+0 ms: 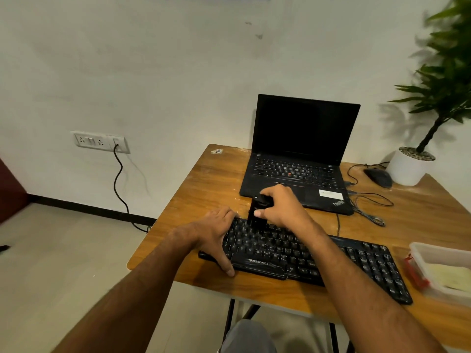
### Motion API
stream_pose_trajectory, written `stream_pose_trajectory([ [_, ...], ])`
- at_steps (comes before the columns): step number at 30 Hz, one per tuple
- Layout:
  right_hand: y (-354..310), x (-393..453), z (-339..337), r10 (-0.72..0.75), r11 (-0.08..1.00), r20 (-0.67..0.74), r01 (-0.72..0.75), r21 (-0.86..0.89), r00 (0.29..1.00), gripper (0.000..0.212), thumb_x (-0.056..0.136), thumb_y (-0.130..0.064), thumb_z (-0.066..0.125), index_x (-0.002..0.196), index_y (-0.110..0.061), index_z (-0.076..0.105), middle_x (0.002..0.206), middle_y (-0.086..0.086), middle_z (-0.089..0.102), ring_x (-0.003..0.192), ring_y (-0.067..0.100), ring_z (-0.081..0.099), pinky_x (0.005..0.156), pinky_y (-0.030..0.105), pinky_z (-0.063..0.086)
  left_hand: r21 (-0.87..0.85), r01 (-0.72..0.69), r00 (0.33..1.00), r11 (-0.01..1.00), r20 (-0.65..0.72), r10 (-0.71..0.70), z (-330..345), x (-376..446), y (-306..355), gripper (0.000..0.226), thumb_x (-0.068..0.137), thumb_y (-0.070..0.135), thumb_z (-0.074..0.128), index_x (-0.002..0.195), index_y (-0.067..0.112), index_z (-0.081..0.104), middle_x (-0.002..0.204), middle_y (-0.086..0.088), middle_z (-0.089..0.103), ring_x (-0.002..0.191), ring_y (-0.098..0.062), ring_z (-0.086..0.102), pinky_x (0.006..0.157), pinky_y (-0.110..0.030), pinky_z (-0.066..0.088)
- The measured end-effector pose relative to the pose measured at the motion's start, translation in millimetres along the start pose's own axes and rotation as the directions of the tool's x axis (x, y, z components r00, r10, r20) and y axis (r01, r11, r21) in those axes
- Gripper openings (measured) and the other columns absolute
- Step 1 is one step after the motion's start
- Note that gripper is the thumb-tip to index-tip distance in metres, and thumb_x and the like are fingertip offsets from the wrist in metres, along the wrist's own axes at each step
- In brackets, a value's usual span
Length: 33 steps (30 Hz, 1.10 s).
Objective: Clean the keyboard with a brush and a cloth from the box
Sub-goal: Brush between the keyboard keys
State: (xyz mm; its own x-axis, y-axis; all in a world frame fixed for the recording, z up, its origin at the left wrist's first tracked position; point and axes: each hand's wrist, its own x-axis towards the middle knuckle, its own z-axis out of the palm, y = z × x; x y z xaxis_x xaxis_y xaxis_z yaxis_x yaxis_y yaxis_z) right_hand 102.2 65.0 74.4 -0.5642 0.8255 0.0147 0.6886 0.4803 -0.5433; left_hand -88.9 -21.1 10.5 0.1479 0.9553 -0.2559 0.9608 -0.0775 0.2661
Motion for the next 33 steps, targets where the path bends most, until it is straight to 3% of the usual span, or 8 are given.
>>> stream_pose_trajectory([
  [2,2.2,1.1,-10.6,0.013,0.999,0.033,-0.012,-0.052,0.999,0.020,0.078,-0.022,0.085,0.090,-0.018,0.070,0.089,-0.001,0.068,0.087,0.018,0.064,0.072,0.029,0.045,-0.012,0.019,1.000,1.000,0.011,-0.019,0.7,0.9,-1.5,0.135,0.044,0.071,0.094,0.152,0.029,0.025,0.145,0.008,0.031,0.133,-0.016,0.032,0.119,-0.048,0.037],
  [7,-2.4,-3.6,-5.3,-0.045,0.998,-0.105,0.049,0.038,0.993,0.021,0.080,-0.021,0.083,0.099,-0.018,0.073,0.089,-0.006,0.065,0.089,0.014,0.061,0.075,0.026,0.041,-0.013,0.013,1.000,1.000,0.021,-0.013,1.1,2.2,-4.3,0.136,0.039,0.077,0.090,0.150,0.030,0.026,0.143,0.009,0.031,0.132,-0.015,0.033,0.119,-0.049,0.037],
  [12,6.8,-1.4,-14.5,0.034,0.997,-0.065,-0.039,-0.070,0.997,0.017,0.080,-0.019,0.083,0.092,-0.019,0.070,0.087,-0.003,0.062,0.091,0.019,0.062,0.075,0.028,0.042,-0.013,0.026,0.999,1.000,0.027,-0.026,1.1,2.7,-5.7,0.141,0.034,0.083,0.084,0.151,0.031,0.024,0.143,0.010,0.030,0.132,-0.014,0.032,0.119,-0.048,0.037],
  [17,-5.7,-5.2,-8.3,-0.053,0.998,-0.081,0.051,-0.030,0.995,0.021,0.078,-0.017,0.084,0.096,-0.020,0.074,0.089,-0.005,0.066,0.092,0.016,0.063,0.076,0.026,0.043,-0.023,0.005,1.000,1.000,0.013,-0.004,-1.4,1.2,-1.6,0.133,0.045,0.069,0.095,0.151,0.030,0.026,0.144,0.009,0.031,0.132,-0.014,0.032,0.120,-0.045,0.036],
  [23,8.6,-1.9,-27.6,0.067,0.983,-0.061,-0.076,-0.165,0.996,0.027,0.081,-0.018,0.083,0.105,-0.013,0.073,0.102,0.005,0.070,0.095,0.021,0.063,0.080,0.030,0.048,-0.015,-0.001,1.000,1.000,-0.007,0.001,-2.0,-0.1,1.7,0.132,0.049,0.064,0.097,0.153,0.028,0.024,0.146,0.008,0.031,0.132,-0.013,0.031,0.120,-0.042,0.034],
  [27,-1.7,-5.7,-16.6,-0.007,1.000,-0.051,0.006,-0.031,0.999,0.021,0.078,-0.019,0.085,0.095,-0.020,0.073,0.090,-0.002,0.067,0.093,0.018,0.064,0.073,0.025,0.044,-0.013,-0.008,1.000,1.000,0.003,0.008,-3.0,1.0,0.8,0.132,0.048,0.066,0.097,0.152,0.029,0.026,0.145,0.008,0.031,0.133,-0.014,0.032,0.120,-0.044,0.035],
  [31,10.5,-8.9,-15.1,0.061,0.995,-0.044,-0.064,-0.076,0.997,0.019,0.078,-0.019,0.085,0.086,-0.021,0.068,0.085,-0.003,0.065,0.090,0.019,0.064,0.073,0.027,0.043,-0.017,-0.007,1.000,1.000,-0.005,0.007,0.6,1.8,-1.4,0.134,0.045,0.070,0.095,0.152,0.029,0.025,0.145,0.009,0.031,0.133,-0.014,0.032,0.121,-0.046,0.035],
  [33,12.1,-9.2,-27.8,0.092,0.982,-0.010,-0.093,-0.162,0.996,0.020,0.079,-0.020,0.084,0.094,-0.016,0.071,0.089,-0.001,0.066,0.093,0.021,0.064,0.074,0.029,0.045,-0.011,-0.001,1.000,1.000,-0.002,0.001,0.4,2.6,-2.3,0.135,0.044,0.071,0.095,0.152,0.029,0.025,0.145,0.009,0.032,0.133,-0.014,0.033,0.120,-0.046,0.036],
])
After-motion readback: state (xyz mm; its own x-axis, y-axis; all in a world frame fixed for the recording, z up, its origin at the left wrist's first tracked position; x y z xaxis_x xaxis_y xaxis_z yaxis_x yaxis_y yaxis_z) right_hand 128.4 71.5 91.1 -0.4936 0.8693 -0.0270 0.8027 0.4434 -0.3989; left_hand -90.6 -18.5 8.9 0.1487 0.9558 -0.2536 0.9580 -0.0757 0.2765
